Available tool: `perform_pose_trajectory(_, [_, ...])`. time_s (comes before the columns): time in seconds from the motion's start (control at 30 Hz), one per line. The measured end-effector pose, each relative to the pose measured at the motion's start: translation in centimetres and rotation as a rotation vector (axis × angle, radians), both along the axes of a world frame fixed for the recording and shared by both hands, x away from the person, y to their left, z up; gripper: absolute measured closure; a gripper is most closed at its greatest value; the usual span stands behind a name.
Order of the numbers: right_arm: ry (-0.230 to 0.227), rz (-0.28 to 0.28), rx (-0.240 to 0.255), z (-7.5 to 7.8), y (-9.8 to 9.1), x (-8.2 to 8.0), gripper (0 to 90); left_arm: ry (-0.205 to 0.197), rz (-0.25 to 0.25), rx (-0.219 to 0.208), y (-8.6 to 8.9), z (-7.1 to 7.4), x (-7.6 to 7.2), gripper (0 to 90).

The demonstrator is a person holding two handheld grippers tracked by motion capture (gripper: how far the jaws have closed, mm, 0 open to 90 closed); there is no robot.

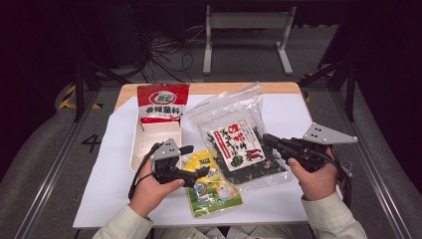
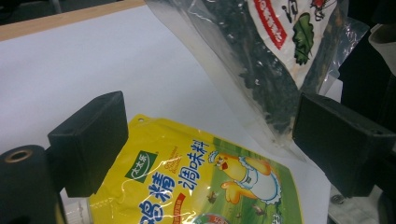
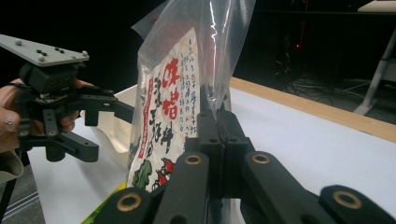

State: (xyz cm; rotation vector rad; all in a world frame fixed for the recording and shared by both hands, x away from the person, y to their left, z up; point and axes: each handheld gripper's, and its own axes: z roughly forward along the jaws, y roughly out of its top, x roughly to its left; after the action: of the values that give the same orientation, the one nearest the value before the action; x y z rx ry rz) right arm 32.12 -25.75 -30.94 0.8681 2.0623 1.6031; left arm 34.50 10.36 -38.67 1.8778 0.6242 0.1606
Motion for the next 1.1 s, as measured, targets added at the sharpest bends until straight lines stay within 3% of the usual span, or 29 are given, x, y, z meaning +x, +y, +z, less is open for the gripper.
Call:
perform_pose_trajectory(0.07, [-0.007,0.008,0.0,0.0,0.2,-0.1,89.5,0.011,-0.002,-0.008,-0.1,-0.1,0.0,11.5])
perform_pose_trajectory(0.3, [-0.015,0.027,0.008,0.0,0.9,-0.4,89.6,-0.008,-0.012,-0.023,-0.6,-0.2,0.0,13.5])
perform_pose_trajectory(0.63, [-0.02,0.049,0.018,-0.3,1.9,-0.7,89.5,0.019,-0.047,-0.06,-1.6,-0.5,0.2,15.6])
perform_pose_trajectory(0.77, [-0.017,0.054,0.02,-0.6,2.3,-0.7,89.5,0.02,-0.067,-0.042,-1.7,-0.4,0.1,28.2])
perform_pose_trajectory(1.0, [-0.023,0.06,0.023,-1.0,2.7,-0.7,89.0,0.035,-0.082,-0.091,-1.1,0.0,-0.2,53.3])
perform_pose_trajectory(1.1, [-0.025,0.059,0.025,-1.0,2.6,-0.6,88.7,0.014,-0.087,-0.095,-0.8,0.4,-0.3,59.3])
